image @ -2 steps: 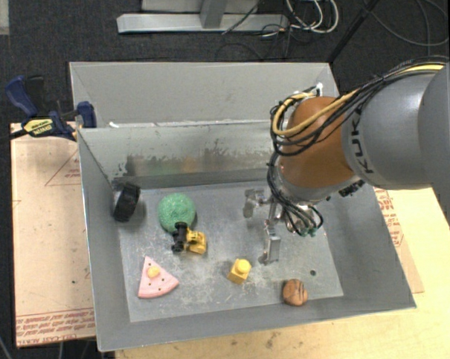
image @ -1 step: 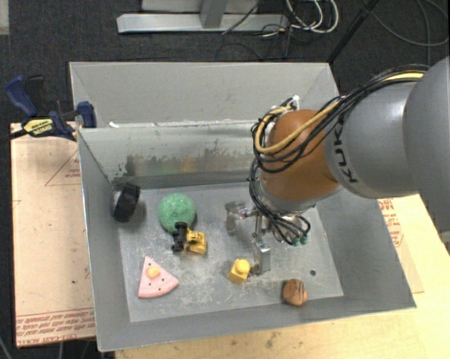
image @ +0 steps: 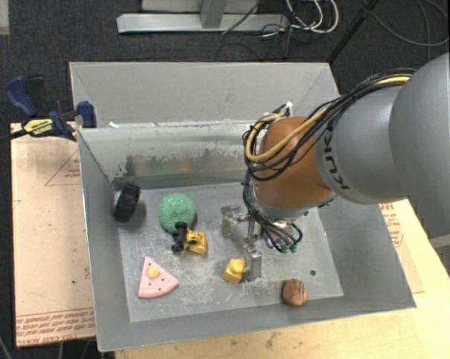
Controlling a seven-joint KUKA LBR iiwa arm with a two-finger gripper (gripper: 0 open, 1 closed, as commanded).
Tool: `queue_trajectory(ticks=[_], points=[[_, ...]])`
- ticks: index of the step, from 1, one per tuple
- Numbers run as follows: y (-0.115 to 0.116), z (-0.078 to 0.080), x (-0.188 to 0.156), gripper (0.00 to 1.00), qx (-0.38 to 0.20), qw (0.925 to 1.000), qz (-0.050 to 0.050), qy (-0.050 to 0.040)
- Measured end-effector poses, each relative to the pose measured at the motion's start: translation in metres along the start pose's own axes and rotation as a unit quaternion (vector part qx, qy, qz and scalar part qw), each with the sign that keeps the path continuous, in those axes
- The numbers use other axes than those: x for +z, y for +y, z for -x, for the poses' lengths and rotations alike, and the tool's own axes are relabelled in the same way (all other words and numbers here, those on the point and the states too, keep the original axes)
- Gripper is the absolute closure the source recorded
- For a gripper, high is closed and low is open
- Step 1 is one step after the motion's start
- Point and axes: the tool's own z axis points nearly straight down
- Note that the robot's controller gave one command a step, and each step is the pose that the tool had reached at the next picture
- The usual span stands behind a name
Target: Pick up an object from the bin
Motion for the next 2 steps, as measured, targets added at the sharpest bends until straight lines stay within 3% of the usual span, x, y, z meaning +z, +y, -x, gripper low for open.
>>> queue_trajectory(ticks=[1,2], points=[[0.011,-0.001,0.005,0.0,-0.094,0.9956,0.0,0.0],[0.023,-0.017,0.011,1.0,-0.233,0.9726,0.0,-0.0008]])
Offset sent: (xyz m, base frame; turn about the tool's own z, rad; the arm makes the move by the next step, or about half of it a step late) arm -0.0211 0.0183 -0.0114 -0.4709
